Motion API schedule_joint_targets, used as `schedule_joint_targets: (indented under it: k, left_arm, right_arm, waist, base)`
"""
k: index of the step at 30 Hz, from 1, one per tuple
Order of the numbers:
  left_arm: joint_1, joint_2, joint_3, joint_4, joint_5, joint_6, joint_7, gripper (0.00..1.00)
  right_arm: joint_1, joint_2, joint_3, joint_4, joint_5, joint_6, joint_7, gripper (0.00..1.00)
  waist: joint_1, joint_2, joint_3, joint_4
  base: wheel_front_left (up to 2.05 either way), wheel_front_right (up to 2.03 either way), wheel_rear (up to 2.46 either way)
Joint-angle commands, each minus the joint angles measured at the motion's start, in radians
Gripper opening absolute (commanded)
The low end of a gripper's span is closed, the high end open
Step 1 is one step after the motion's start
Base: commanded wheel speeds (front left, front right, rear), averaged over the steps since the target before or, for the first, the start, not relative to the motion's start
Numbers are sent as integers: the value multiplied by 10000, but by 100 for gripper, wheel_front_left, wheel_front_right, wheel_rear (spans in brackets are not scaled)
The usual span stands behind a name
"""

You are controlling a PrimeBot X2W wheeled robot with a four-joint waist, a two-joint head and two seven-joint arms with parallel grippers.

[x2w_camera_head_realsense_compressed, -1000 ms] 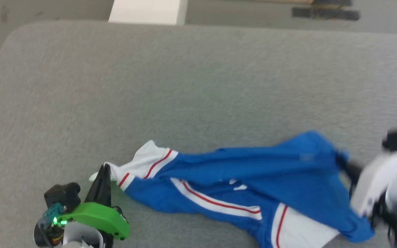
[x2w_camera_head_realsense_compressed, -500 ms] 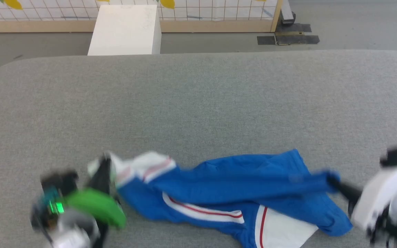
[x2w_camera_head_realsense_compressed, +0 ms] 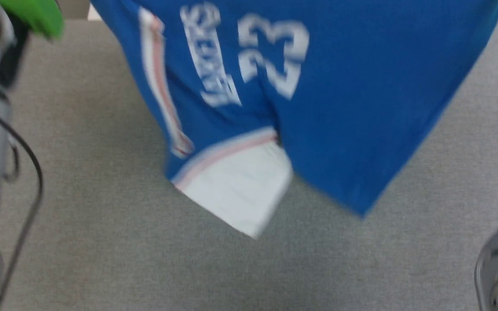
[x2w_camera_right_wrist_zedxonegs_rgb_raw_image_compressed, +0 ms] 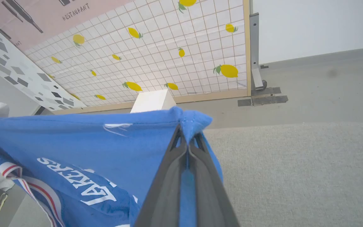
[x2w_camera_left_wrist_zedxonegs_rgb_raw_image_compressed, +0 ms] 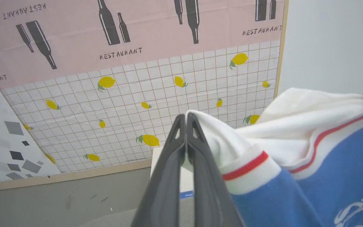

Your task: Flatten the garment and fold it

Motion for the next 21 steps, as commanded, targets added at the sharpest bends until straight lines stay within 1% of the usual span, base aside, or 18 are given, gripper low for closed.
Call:
schedule_joint_targets:
  k: [1,3,6,10,14,17,21]
  left_arm:
    - [-800,121,-16,307,252,28,77,0]
    - [-1984,198,-76,744,568,115,180,0]
    - [-3570,288,-97,1329,1055,395,46,0]
    - [-5195,285,-70,1824,1544,807,-513,0]
    - [-6171,193,-59,2182,1806,1059,-1317,0]
    - [-6481,62,-40,2469,1780,1082,-1795,0]
    - [-6140,-47,-119,2881,1614,848,-2272,0]
  right_arm:
    - [-729,46,-185,276,-349,-15,-303,0]
    - [-1866,125,-363,739,-811,-15,-761,0]
    - [-3458,185,-573,1483,-1414,-15,-1722,0]
    - [-4860,197,-509,2386,-1507,-15,-2926,0]
    - [-5633,199,-307,3045,-1370,-15,-3826,0]
    - [-5831,200,-235,3347,-1368,-15,-4281,0]
    - [-5518,201,-134,3762,-1272,-15,-4494,0]
  waist:
    - [0,0,1090,-144]
    - [0,0,1457,-230]
    - [0,0,1858,-316]
    - [0,0,2170,-345]
    - [0,0,2335,-316]
    - [0,0,2425,-228]
    - [0,0,2436,-63]
  base:
    - [0,0,0]
    - [0,0,0]
    - [0,0,0]
    - [0,0,0]
    - [0,0,0]
    - [0,0,0]
    - [0,0,0]
